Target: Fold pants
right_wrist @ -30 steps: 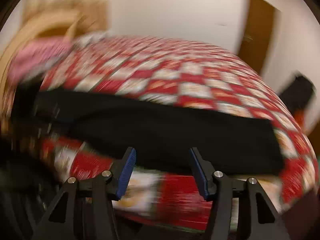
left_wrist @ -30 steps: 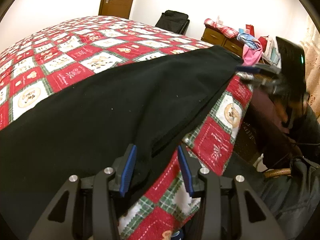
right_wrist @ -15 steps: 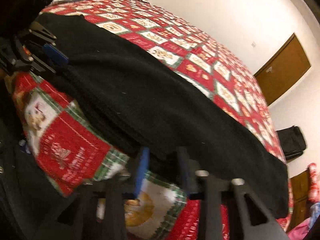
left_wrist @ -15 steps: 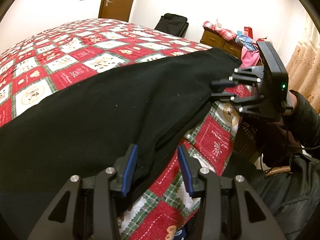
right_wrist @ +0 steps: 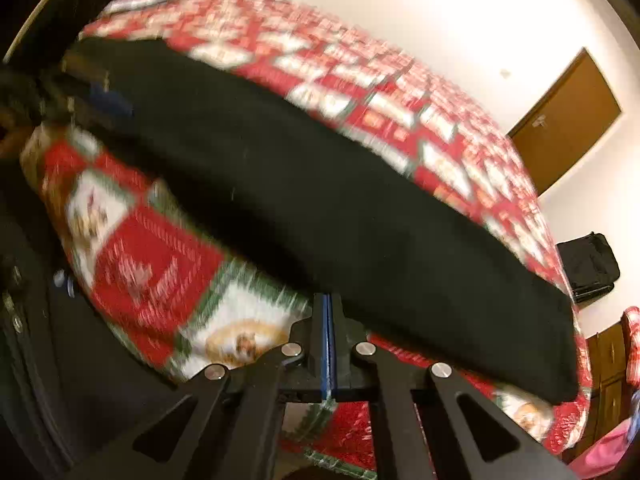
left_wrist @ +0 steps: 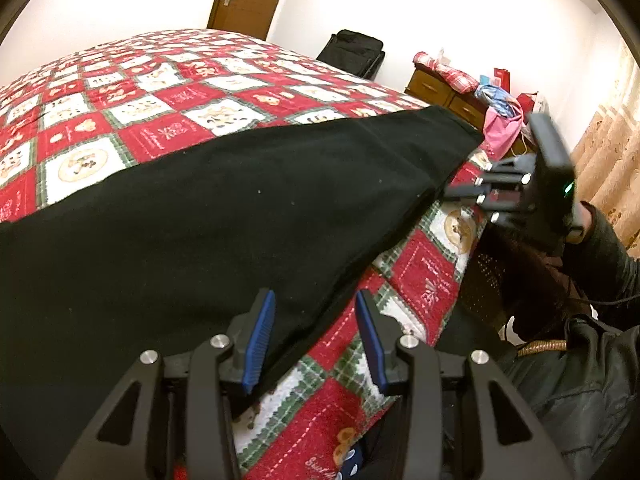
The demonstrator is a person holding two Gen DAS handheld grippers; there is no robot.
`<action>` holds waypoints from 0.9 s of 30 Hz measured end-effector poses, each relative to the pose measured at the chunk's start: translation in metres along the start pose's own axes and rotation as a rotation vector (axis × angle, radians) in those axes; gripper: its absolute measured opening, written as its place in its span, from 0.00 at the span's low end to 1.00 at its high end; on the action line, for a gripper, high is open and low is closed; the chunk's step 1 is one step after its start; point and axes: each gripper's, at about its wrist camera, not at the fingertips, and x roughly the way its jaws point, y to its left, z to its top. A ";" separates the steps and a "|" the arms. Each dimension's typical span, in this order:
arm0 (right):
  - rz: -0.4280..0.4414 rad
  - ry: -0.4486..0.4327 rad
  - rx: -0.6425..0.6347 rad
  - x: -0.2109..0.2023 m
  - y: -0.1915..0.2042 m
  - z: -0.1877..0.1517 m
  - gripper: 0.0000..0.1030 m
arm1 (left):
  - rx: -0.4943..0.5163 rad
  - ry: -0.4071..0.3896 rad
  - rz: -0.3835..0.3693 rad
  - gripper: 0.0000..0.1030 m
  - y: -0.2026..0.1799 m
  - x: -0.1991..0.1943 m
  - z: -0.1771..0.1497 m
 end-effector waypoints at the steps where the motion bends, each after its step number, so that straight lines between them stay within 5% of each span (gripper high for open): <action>1: 0.008 -0.002 0.002 0.003 0.001 -0.002 0.00 | 0.002 -0.004 0.001 0.43 -0.001 -0.001 0.001; 11: 0.155 -0.179 0.226 -0.029 -0.022 0.024 0.01 | 0.009 -0.059 0.009 0.43 -0.012 0.007 0.024; 13: 0.205 -0.195 0.241 -0.021 -0.016 0.040 0.01 | -0.004 -0.065 0.020 0.50 -0.010 0.009 0.028; 19: 0.274 -0.069 0.270 0.030 0.005 0.055 0.01 | 0.019 -0.013 0.041 0.56 -0.009 0.015 0.016; 27: 0.226 -0.094 0.213 0.011 0.016 0.036 0.01 | 0.001 -0.047 0.002 0.56 -0.014 0.012 0.021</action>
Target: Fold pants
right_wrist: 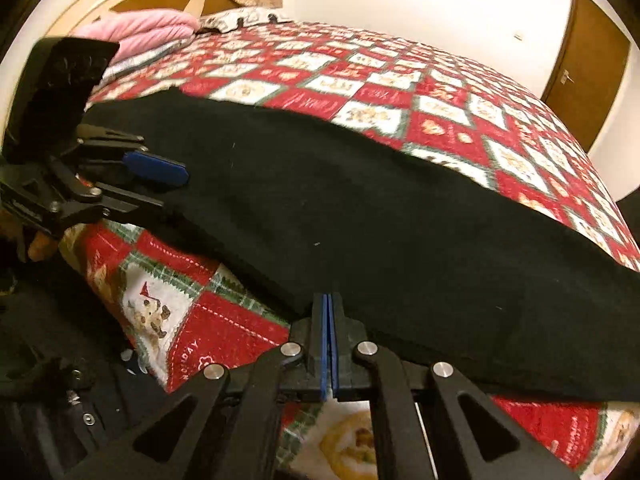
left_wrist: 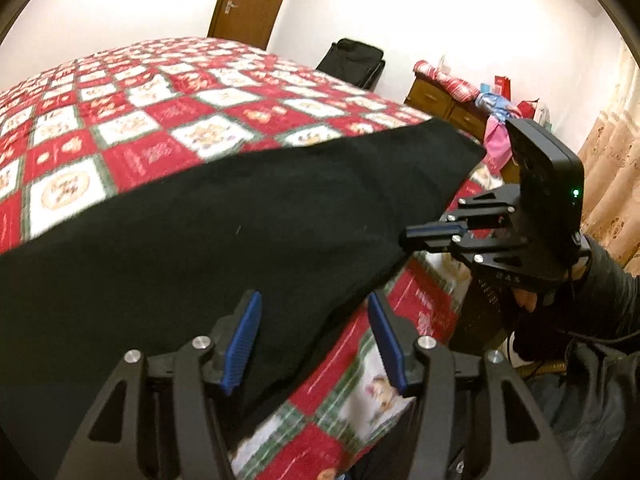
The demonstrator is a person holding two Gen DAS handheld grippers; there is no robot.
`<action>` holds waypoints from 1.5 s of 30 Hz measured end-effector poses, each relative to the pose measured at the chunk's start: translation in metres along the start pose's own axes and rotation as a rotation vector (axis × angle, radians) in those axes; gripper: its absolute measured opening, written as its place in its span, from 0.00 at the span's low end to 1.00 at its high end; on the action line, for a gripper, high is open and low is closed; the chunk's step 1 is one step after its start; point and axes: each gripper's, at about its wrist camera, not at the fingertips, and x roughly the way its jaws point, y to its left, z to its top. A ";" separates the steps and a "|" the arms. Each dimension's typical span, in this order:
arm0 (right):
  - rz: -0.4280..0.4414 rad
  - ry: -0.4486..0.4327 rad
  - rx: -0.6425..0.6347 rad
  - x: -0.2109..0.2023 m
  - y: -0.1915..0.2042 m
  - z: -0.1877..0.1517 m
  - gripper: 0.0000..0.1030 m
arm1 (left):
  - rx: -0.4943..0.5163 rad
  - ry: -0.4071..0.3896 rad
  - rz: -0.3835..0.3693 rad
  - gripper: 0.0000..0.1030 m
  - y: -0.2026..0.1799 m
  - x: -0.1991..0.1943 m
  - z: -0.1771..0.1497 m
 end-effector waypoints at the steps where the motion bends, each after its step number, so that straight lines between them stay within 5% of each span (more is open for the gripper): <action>1: -0.034 -0.025 0.005 -0.009 -0.005 0.000 0.01 | 0.007 -0.009 -0.003 0.56 -0.002 0.001 0.004; 9: -0.278 -0.056 0.156 -0.038 -0.080 -0.013 0.02 | 0.050 0.040 0.016 0.56 -0.015 0.032 0.015; 17: -0.185 -0.034 0.269 -0.039 -0.103 -0.022 0.03 | 0.062 0.005 0.052 0.61 -0.021 0.012 0.005; 19: -0.112 -0.033 0.263 -0.040 -0.093 -0.012 0.09 | 0.041 -0.033 0.081 0.61 -0.013 -0.009 0.004; 21: -0.045 -0.033 0.257 -0.037 -0.081 0.001 0.64 | 0.020 -0.067 0.125 0.61 -0.001 -0.031 -0.001; 22: 0.008 -0.041 0.268 -0.036 -0.075 0.010 0.71 | 0.005 -0.079 0.153 0.61 0.005 -0.041 -0.004; 30: 0.293 -0.058 0.247 0.004 -0.003 0.104 0.72 | -0.121 -0.152 0.438 0.71 0.066 -0.108 -0.041; 34: 0.423 -0.001 0.245 0.041 0.038 0.159 0.72 | -0.223 -0.167 0.443 0.71 0.090 -0.114 -0.057; 40: 0.544 0.116 0.293 0.106 0.089 0.224 0.64 | -0.175 -0.133 0.447 0.71 0.085 -0.095 -0.066; 45: 0.633 0.240 0.379 0.156 0.113 0.247 0.58 | -0.164 -0.142 0.429 0.72 0.084 -0.097 -0.074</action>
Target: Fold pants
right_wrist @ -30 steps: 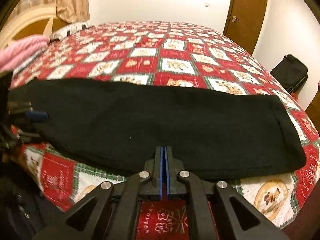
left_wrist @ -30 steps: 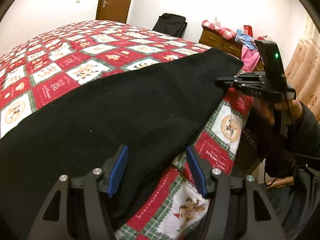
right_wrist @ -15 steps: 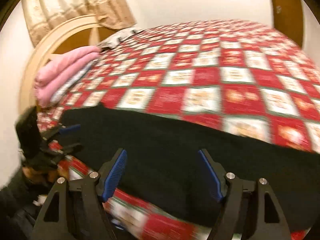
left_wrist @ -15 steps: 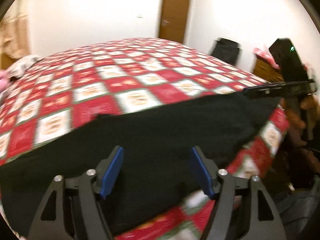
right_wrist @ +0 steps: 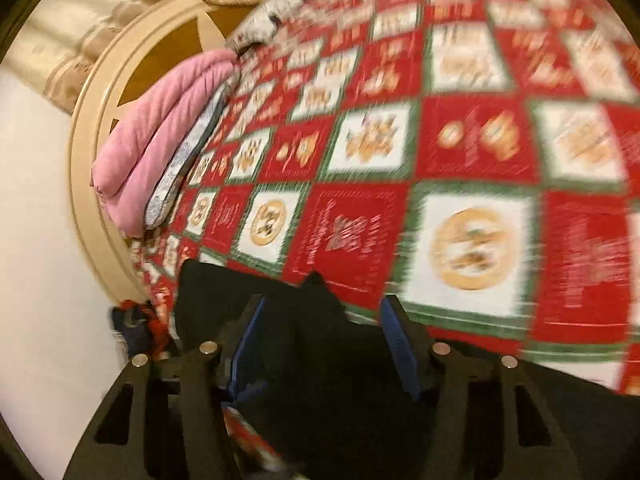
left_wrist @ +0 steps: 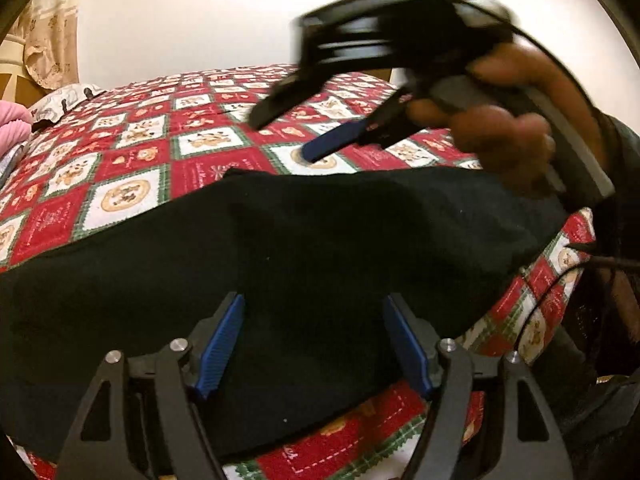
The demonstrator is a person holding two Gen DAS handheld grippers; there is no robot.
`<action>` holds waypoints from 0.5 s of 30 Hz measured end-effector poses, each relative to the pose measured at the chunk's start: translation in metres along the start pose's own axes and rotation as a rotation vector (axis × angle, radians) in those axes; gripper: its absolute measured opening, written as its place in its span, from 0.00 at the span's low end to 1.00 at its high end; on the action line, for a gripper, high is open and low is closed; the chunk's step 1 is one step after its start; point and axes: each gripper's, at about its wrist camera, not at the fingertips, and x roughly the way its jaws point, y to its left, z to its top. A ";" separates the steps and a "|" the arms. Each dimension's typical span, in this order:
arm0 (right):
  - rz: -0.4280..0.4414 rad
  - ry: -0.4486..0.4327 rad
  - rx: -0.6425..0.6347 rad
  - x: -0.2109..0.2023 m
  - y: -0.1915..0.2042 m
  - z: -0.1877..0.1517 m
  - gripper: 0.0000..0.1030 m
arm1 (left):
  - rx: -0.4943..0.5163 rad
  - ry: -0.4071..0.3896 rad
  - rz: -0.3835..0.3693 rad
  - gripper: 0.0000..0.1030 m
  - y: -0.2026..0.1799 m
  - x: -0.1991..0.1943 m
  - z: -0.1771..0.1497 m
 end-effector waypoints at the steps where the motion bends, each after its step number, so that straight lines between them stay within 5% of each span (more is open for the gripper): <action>1: 0.005 0.012 0.021 0.009 0.000 0.004 0.58 | -0.007 -0.003 -0.009 0.72 0.001 -0.001 -0.001; 4: -0.019 0.042 0.012 0.028 0.007 0.011 0.52 | -0.032 -0.011 -0.036 0.72 0.006 -0.002 -0.001; 10: -0.036 0.097 0.026 0.052 0.010 0.015 0.11 | -0.047 -0.019 -0.051 0.72 0.009 -0.003 -0.001; 15: -0.058 0.015 -0.017 0.031 0.021 0.017 0.05 | -0.072 -0.022 -0.060 0.72 0.013 -0.005 -0.001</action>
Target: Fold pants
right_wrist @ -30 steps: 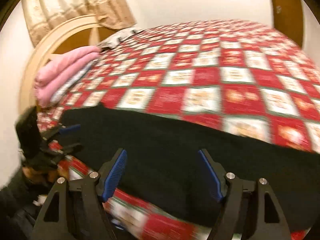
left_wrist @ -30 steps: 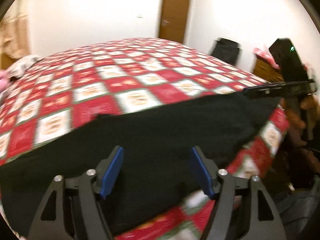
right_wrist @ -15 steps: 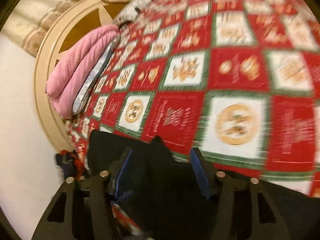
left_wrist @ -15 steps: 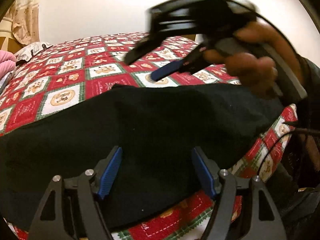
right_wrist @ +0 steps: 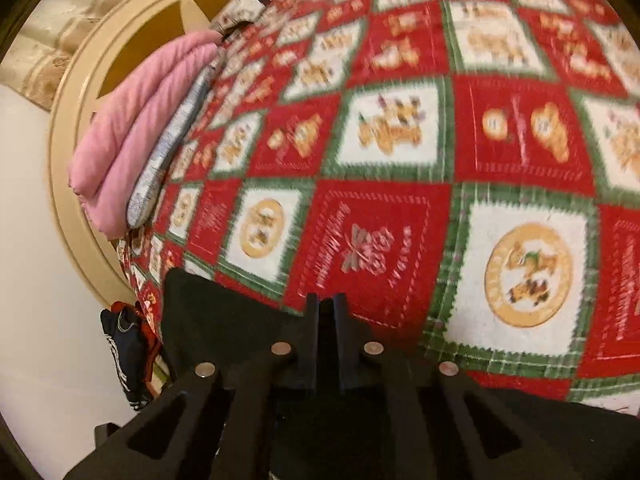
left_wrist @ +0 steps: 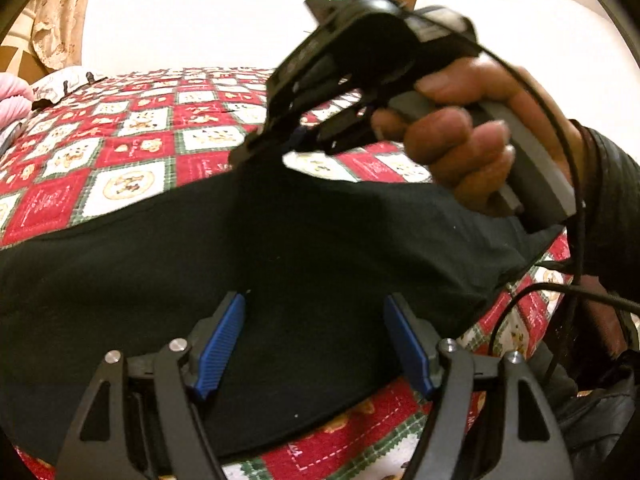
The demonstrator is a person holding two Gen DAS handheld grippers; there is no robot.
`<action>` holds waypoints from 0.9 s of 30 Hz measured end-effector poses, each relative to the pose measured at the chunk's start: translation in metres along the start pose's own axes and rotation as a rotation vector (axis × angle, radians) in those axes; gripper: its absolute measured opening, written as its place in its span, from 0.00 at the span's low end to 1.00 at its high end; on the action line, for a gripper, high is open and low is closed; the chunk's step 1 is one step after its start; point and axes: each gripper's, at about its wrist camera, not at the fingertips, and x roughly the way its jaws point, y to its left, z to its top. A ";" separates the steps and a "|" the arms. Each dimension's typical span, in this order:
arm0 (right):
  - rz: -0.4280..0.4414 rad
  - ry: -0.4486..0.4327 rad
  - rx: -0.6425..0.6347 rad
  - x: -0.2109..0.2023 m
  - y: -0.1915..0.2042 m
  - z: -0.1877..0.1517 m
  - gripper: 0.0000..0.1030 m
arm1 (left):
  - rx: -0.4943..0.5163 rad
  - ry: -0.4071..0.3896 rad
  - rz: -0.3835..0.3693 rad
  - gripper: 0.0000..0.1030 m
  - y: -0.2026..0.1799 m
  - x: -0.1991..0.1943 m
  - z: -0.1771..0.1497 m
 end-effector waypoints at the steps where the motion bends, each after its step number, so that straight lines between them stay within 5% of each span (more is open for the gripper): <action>1: 0.004 -0.014 -0.010 -0.005 0.003 0.001 0.05 | 0.004 0.002 0.000 0.72 -0.002 -0.001 -0.002; 13: -0.096 -0.018 -0.130 0.006 -0.001 -0.008 0.10 | 0.043 0.002 0.016 0.75 -0.005 0.002 -0.004; 14: -0.093 -0.024 -0.136 -0.002 -0.001 -0.010 0.28 | 0.040 0.000 0.014 0.75 -0.005 0.002 -0.004; 15: -0.098 -0.031 -0.146 -0.011 -0.002 -0.014 0.58 | 0.036 -0.001 0.012 0.75 -0.004 0.001 -0.004; 16: -0.104 -0.038 -0.160 -0.022 -0.003 -0.019 0.67 | 0.031 0.000 0.010 0.76 -0.003 0.001 -0.003; 19: -0.142 -0.067 -0.204 -0.063 -0.011 -0.047 0.68 | 0.008 -0.001 0.002 0.76 -0.002 -0.001 -0.001; 22: -0.333 -0.113 -0.268 -0.103 -0.023 -0.091 0.68 | 0.000 -0.018 -0.015 0.76 -0.007 -0.006 0.003; 27: -0.460 -0.127 -0.254 -0.141 -0.056 -0.163 0.68 | 0.075 -0.016 -0.026 0.76 -0.035 -0.005 0.005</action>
